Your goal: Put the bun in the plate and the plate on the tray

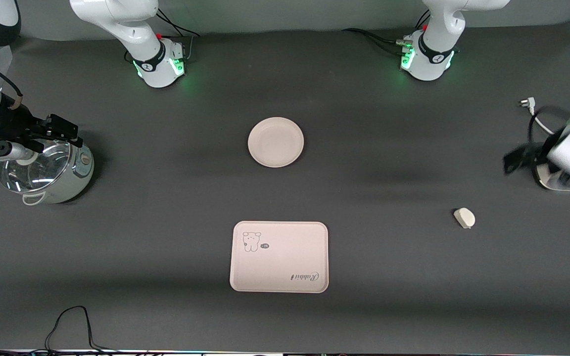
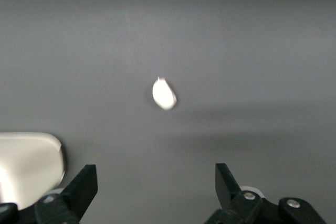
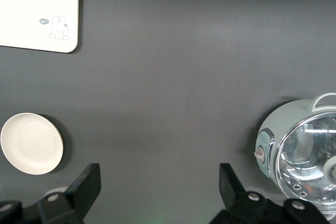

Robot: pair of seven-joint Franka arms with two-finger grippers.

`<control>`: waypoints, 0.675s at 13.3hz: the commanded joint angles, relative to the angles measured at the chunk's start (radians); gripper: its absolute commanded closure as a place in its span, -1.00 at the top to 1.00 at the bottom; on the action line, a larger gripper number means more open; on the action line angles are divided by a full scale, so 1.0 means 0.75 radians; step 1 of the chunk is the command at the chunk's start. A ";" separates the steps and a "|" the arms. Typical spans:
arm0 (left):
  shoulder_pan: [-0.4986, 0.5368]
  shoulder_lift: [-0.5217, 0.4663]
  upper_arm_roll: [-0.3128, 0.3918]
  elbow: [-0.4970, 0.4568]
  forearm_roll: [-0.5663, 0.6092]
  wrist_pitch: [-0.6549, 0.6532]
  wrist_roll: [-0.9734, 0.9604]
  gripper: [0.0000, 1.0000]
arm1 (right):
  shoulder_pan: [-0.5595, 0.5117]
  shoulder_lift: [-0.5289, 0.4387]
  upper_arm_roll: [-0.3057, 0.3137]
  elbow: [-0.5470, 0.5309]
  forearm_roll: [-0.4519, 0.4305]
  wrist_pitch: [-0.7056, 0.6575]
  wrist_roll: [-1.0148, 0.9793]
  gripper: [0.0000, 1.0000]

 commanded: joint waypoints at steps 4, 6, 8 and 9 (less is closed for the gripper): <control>0.105 0.489 -0.003 -0.021 -0.100 0.482 0.008 1.00 | 0.008 0.065 -0.003 0.031 0.015 0.006 0.007 1.00; 0.115 0.506 -0.003 -0.127 -0.179 0.611 0.010 1.00 | 0.012 0.118 0.007 0.035 0.041 0.019 -0.002 1.00; 0.111 0.502 -0.003 -0.197 -0.284 0.648 0.016 1.00 | 0.046 0.177 0.012 0.037 0.074 0.059 0.005 1.00; 0.107 0.492 -0.003 -0.222 -0.288 0.651 0.012 0.85 | 0.057 0.230 0.012 0.049 0.080 0.084 0.005 1.00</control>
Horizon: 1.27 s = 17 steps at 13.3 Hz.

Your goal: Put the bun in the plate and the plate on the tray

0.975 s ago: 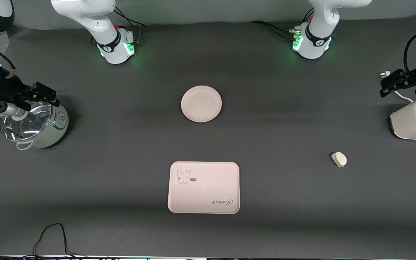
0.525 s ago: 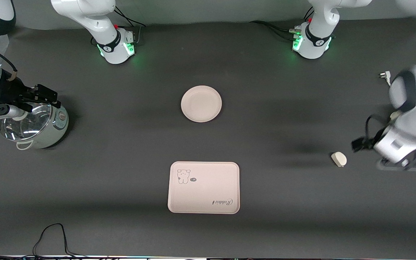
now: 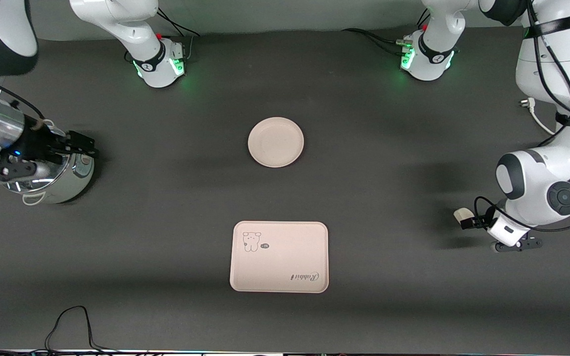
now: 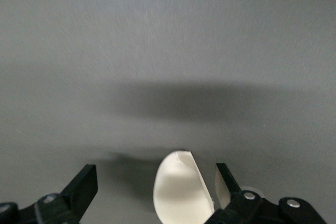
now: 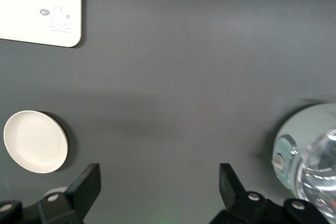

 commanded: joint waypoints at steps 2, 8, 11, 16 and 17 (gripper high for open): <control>-0.017 -0.088 -0.001 -0.125 -0.046 0.025 0.008 -0.32 | 0.064 0.214 -0.002 0.128 0.035 0.049 0.007 1.00; -0.151 -0.236 -0.028 -0.123 -0.068 -0.132 -0.148 -1.00 | 0.124 0.405 -0.002 0.210 0.037 0.145 0.023 1.00; -0.465 -0.378 -0.040 -0.108 -0.069 -0.250 -0.602 -1.00 | 0.140 0.478 -0.004 0.202 0.288 0.204 0.257 1.00; -1.022 -0.317 -0.040 0.002 -0.064 -0.173 -1.304 -1.00 | 0.175 0.509 -0.006 0.139 0.334 0.221 0.268 1.00; -1.116 -0.266 -0.040 0.026 -0.056 -0.128 -1.390 -1.00 | 0.173 0.507 -0.008 0.118 0.336 0.235 0.274 1.00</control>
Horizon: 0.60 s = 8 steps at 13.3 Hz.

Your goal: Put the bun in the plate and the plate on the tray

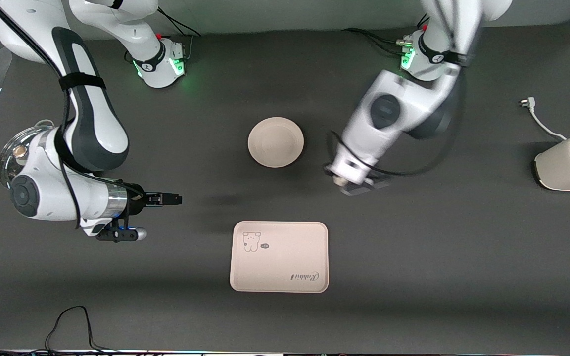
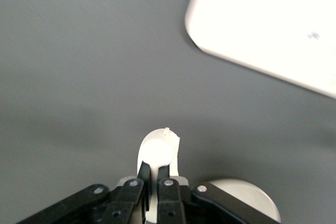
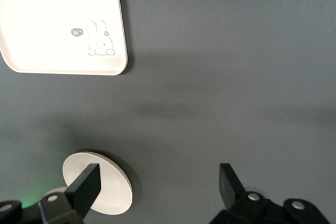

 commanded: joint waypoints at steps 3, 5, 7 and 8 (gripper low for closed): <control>-0.349 0.283 0.037 0.126 0.006 0.196 -0.258 -1.00 | 0.008 -0.023 -0.026 -0.098 0.034 0.034 0.011 1.00; -0.431 0.367 0.039 0.145 0.008 0.231 -0.278 -0.85 | 0.002 -0.050 -0.026 -0.166 0.034 0.040 0.007 1.00; -0.443 0.383 0.039 0.143 0.016 0.223 -0.278 0.84 | 0.006 -0.095 -0.026 -0.260 0.034 0.083 -0.001 1.00; -0.445 0.377 0.041 0.143 0.031 0.207 -0.280 1.00 | 0.006 -0.117 -0.026 -0.309 0.034 0.108 -0.015 1.00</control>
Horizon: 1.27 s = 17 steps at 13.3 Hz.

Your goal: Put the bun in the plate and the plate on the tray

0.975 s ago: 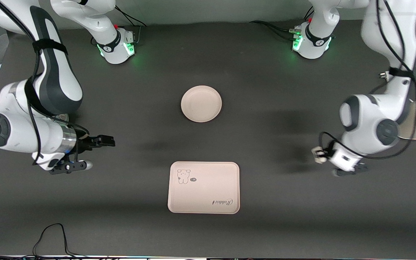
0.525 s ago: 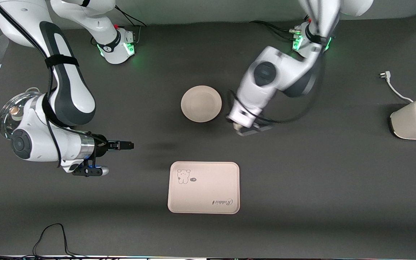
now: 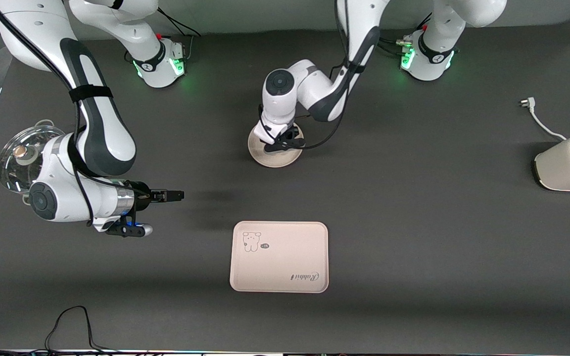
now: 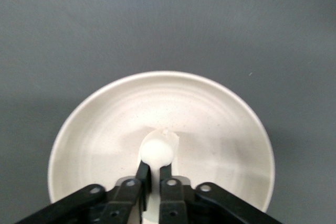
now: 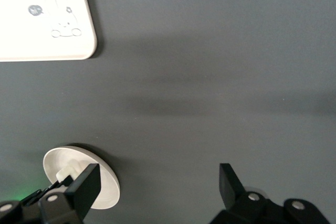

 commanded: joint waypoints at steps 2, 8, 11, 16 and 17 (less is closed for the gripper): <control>-0.007 -0.062 0.037 0.038 0.030 -0.089 -0.020 1.00 | 0.007 -0.142 -0.007 -0.251 0.032 0.159 -0.046 1.00; -0.001 -0.159 0.045 0.177 0.089 -0.485 -0.069 1.00 | 0.064 -0.232 -0.007 -0.426 0.049 0.252 -0.046 1.00; -0.029 0.031 0.041 0.171 0.122 -0.328 -0.114 1.00 | 0.068 -0.224 -0.007 -0.436 0.049 0.264 -0.046 1.00; 0.036 -0.166 0.043 0.189 0.098 -0.451 -0.106 1.00 | 0.068 -0.208 -0.005 -0.436 0.049 0.297 -0.046 1.00; 0.058 -0.211 0.041 0.208 0.098 -0.511 -0.100 1.00 | 0.068 -0.208 -0.005 -0.436 0.049 0.297 -0.048 1.00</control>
